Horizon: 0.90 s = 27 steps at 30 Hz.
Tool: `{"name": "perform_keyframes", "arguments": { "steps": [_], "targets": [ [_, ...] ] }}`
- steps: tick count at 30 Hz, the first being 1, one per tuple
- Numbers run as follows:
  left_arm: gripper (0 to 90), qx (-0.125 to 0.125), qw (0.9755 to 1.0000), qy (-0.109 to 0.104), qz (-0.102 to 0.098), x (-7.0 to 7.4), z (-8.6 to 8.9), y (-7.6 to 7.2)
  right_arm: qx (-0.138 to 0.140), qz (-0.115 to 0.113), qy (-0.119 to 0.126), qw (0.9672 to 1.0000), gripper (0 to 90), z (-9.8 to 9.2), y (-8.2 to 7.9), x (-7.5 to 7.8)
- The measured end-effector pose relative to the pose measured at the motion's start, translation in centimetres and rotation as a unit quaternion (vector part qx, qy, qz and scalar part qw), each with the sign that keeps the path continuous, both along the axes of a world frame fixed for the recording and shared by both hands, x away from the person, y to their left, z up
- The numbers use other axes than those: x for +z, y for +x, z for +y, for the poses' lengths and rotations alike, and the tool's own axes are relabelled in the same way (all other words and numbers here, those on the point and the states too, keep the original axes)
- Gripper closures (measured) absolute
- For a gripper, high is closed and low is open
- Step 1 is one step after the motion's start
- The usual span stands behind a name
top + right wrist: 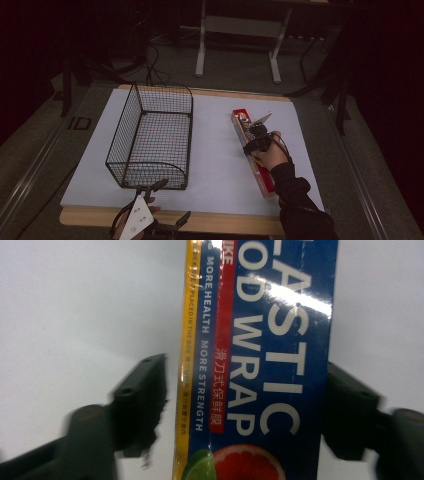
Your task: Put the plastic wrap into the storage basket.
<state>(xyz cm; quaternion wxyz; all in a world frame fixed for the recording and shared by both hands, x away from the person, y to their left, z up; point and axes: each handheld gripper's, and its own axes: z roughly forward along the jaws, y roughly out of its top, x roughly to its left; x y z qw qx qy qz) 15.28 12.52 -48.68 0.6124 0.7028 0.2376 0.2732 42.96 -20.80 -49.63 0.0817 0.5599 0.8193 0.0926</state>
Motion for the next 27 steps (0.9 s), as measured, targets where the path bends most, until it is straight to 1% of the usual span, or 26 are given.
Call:
{"name": "perform_keyframes", "arguments": {
  "steps": [1,3,5,6,9,11,13,15,18,19,21,23,24,27],
  "targets": [
    [0.6,0.000,1.0000,-0.001,0.000,0.0,0.0,0.0,0.003,0.005,0.005,1.0000,36.7,-0.1,0.1,0.1],
    [0.7,0.000,1.0000,-0.001,0.000,0.0,0.0,0.0,0.003,0.006,0.006,1.0000,37.1,-0.2,0.1,0.1],
    [0.7,0.000,1.0000,-0.001,0.001,0.0,0.0,0.0,-0.008,0.007,0.004,0.9999,38.5,-0.1,0.1,0.2],
    [0.7,0.000,1.0000,0.000,0.000,0.0,0.0,0.0,-0.008,0.007,0.004,0.9999,38.5,-0.1,0.1,0.2],
    [0.6,0.000,1.0000,-0.001,0.001,0.0,0.0,0.0,-0.016,0.004,0.020,0.9997,39.0,-0.4,0.2,0.3],
    [0.7,0.000,1.0000,-0.002,0.003,0.0,0.0,0.1,-0.018,0.003,0.023,0.9996,39.0,-0.6,0.2,0.3],
    [0.6,0.001,1.0000,-0.002,0.003,0.0,0.0,0.1,-0.021,-0.004,0.014,0.9997,39.1,-0.8,0.1,0.7],
    [0.6,0.001,1.0000,-0.002,0.003,0.0,0.0,0.1,-0.022,-0.005,0.013,0.9997,39.1,-0.8,0.1,0.9],
    [0.7,0.002,1.0000,-0.002,0.003,0.0,0.0,0.1,-0.026,-0.009,0.023,0.9994,39.1,-1.0,0.1,1.6],
    [0.7,0.002,1.0000,-0.001,0.003,0.0,0.0,0.1,-0.024,-0.015,0.024,0.9993,39.1,-1.0,0.0,2.1],
    [0.7,0.003,1.0000,-0.001,0.004,-0.1,0.0,0.1,-0.022,-0.017,0.023,0.9993,39.1,-0.9,0.0,2.3],
    [0.6,0.004,1.0000,-0.003,0.005,-0.1,0.0,0.1,-0.024,-0.026,0.025,0.9991,39.1,-0.9,-0.1,2.8],
    [0.7,0.004,1.0000,-0.003,0.006,-0.1,0.0,0.1,-0.024,-0.035,0.028,0.9987,39.2,-0.8,-0.1,3.3],
    [0.6,0.003,1.0000,-0.002,0.005,-0.1,0.0,0.1,-0.025,-0.043,0.034,0.9982,39.3,-0.8,-0.2,4.1]
  ]
}}
